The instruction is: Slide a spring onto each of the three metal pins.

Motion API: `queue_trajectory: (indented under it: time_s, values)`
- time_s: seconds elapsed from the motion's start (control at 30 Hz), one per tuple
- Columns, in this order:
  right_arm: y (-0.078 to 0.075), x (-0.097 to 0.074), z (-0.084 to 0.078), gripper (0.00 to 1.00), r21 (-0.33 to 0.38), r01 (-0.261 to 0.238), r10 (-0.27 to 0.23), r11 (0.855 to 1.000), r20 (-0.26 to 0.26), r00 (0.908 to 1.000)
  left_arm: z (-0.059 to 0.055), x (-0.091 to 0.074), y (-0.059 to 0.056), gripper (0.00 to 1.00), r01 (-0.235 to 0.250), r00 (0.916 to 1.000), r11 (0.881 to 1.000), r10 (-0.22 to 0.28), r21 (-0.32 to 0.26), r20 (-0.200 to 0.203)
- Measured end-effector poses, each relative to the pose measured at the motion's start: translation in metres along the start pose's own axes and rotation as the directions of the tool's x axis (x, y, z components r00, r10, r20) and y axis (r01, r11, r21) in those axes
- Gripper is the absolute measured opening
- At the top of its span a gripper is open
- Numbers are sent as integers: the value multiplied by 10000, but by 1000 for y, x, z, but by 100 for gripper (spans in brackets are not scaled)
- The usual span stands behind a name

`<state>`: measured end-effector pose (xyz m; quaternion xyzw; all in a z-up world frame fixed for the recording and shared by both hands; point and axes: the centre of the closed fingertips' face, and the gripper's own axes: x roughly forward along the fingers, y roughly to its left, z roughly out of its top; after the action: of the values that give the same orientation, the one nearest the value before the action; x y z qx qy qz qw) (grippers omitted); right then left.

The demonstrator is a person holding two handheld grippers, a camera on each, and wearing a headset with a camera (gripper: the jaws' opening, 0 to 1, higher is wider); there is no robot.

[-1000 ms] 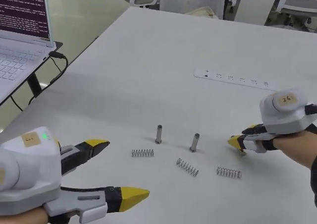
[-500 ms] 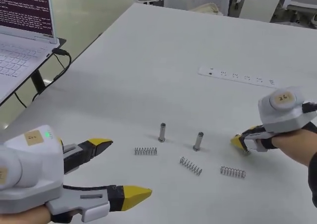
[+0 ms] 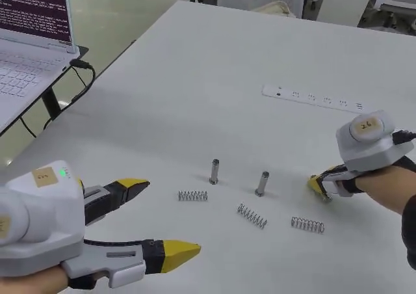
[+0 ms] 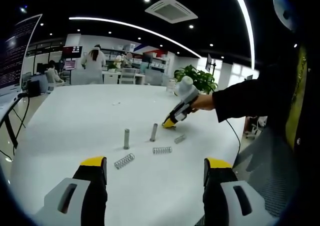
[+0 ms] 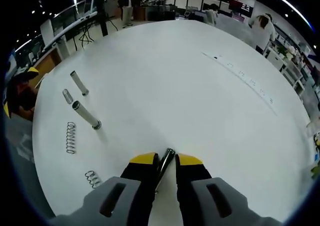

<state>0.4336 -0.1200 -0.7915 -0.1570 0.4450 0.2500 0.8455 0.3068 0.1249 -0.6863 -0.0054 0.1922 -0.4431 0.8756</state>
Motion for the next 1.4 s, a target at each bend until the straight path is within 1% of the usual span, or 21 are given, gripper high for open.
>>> queue_trajectory:
  time_s: [0.1,0.27,0.47,0.7,0.9,1.1,1.4]
  values:
    - [-1,1,2,12,16,36,-36,10000,-24,10000,0,0,0,76,-5,10000,10000,5,6,9]
    - [-2,0,2,10,-110,176,-178,9998,-218,9996,0,0,1,76,-5,10000,10000,5,9,11]
    - [0,0,1,6,-132,284,-288,9995,-370,9989,0,0,1,76,1,10000,10000,-1,9,29]
    - [1,-1,-2,6,-78,268,-271,9996,-311,9992,0,-1,0,76,16,10000,10000,-16,14,47]
    - [1,-4,-1,6,12,266,-265,9996,-145,9995,0,-2,1,75,18,10000,10000,-18,3,65]
    - [2,-10,0,6,284,203,-205,9994,74,9998,1,-2,0,75,53,10000,10000,-53,27,74]
    - [4,-21,0,6,396,210,-220,9990,244,9995,2,-2,-2,75,112,9999,9999,-113,96,120]
